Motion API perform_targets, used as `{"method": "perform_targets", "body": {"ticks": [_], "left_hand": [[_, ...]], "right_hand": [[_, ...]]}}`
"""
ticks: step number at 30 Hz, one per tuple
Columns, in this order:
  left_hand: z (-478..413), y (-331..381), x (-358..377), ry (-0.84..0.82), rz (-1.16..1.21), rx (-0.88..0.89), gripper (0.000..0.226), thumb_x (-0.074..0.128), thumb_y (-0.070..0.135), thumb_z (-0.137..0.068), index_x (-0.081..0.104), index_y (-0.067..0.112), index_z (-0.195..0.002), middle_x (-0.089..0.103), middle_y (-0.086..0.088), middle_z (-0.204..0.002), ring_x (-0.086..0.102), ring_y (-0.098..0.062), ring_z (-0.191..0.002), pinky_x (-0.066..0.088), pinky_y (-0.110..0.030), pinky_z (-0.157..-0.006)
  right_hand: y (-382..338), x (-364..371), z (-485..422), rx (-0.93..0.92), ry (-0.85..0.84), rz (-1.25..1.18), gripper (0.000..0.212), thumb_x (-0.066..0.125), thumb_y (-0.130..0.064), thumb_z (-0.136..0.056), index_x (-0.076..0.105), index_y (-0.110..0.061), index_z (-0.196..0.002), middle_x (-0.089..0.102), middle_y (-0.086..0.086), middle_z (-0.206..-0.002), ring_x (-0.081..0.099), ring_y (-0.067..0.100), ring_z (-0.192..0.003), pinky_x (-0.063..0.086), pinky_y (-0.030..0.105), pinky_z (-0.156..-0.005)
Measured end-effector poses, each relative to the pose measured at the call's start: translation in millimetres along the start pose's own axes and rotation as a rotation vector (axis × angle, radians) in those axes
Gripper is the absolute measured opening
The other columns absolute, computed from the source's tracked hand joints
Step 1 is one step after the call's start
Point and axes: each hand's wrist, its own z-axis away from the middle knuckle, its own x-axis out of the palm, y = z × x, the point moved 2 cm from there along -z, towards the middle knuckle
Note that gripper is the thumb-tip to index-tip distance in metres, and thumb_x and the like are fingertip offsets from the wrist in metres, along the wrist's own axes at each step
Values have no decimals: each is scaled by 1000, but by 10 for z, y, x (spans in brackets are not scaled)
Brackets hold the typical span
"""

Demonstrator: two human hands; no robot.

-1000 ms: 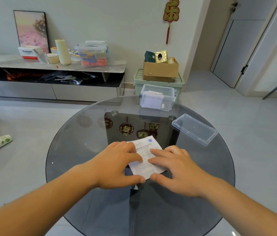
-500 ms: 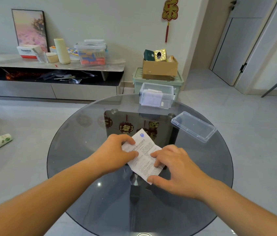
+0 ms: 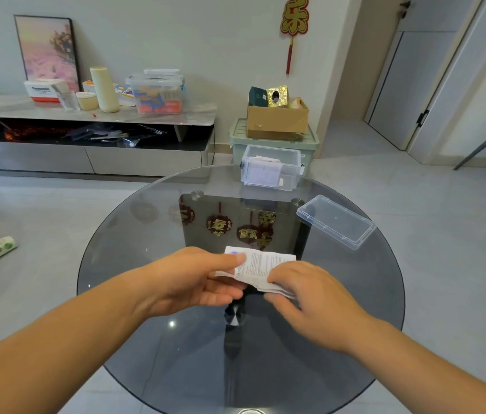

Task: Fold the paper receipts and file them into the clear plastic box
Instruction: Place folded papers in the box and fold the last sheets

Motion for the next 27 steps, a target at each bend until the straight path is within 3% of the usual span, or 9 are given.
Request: {"method": "perform_targets", "body": {"ticks": [3, 7, 10, 13, 14, 17, 20, 24, 27], "left_hand": [[22, -3, 12, 108, -621, 111, 36, 84, 40, -76, 77, 17, -103, 74, 3, -89, 66, -8, -76, 52, -17, -67], [-87, -31, 9, 374, -1143, 357, 48, 78, 62, -72, 69, 32, -108, 52, 11, -101, 56, -9, -89, 51, -19, -69], [-164, -51, 17, 438, -1149, 416, 40, 73, 63, -77, 70, 24, -86, 60, 0, -92, 60, -14, -82, 56, -36, -69], [-261, -122, 23, 506, -1184, 347, 51, 65, 71, -78, 70, 20, -82, 61, -2, -83, 61, -16, -76, 56, -37, -66], [-300, -142, 22, 541, -1230, 343, 54, 61, 76, -77, 72, 25, -87, 58, 1, -85, 58, -14, -79, 56, -36, -69], [-384, -190, 35, 609, -1305, 292, 64, 50, 84, -76, 68, 37, -116, 46, 7, -97, 42, -13, -98, 44, -32, -87], [-389, -209, 71, 637, -1321, 247, 65, 46, 85, -78, 62, 36, -119, 42, 7, -106, 33, -14, -106, 33, -33, -94], [-391, -232, 87, 686, -1300, 267, 64, 50, 82, -78, 48, 30, -116, 41, 6, -114, 35, -15, -109, 32, -35, -97], [-407, -269, 89, 659, -1250, 348, 77, 54, 75, -82, 27, 34, -142, 36, 5, -133, 33, -18, -123, 29, -38, -105]], "right_hand": [[-2, -35, -28, 32, 14, -86, 27, 41, -44, -103, 66, -35, -105, 61, -23, -111, 52, 2, -102, 47, 21, -85], [41, -82, -75, 107, -12, -185, 32, 39, -41, -105, 48, -38, -74, 50, -18, -79, 49, 2, -82, 39, 18, -63], [105, -112, -116, 184, -10, -325, 25, 43, -39, -104, 60, -33, -87, 58, -12, -81, 55, 4, -76, 44, 15, -62], [159, -74, -179, 249, 23, -428, 7, 56, -38, -99, 62, -35, -96, 65, -15, -92, 62, 5, -82, 50, 18, -64], [170, -55, -195, 275, 36, -439, 5, 62, -38, -96, 61, -36, -100, 64, -17, -96, 62, 5, -86, 51, 18, -65], [213, 8, -230, 363, 65, -379, 47, 74, -43, -86, 48, -38, -125, 58, -17, -109, 58, 8, -99, 53, 23, -82], [194, 49, -241, 389, 81, -248, 69, 71, -56, -83, 35, -43, -140, 50, -18, -115, 42, 11, -111, 35, 37, -106], [147, 124, -248, 355, 99, -56, 66, 60, -72, -80, 41, -44, -137, 47, -13, -116, 38, 13, -115, 27, 35, -94], [141, 133, -262, 382, 104, -53, 59, 59, -69, -83, 44, -44, -134, 45, -12, -112, 38, 14, -113, 25, 35, -91]]}}
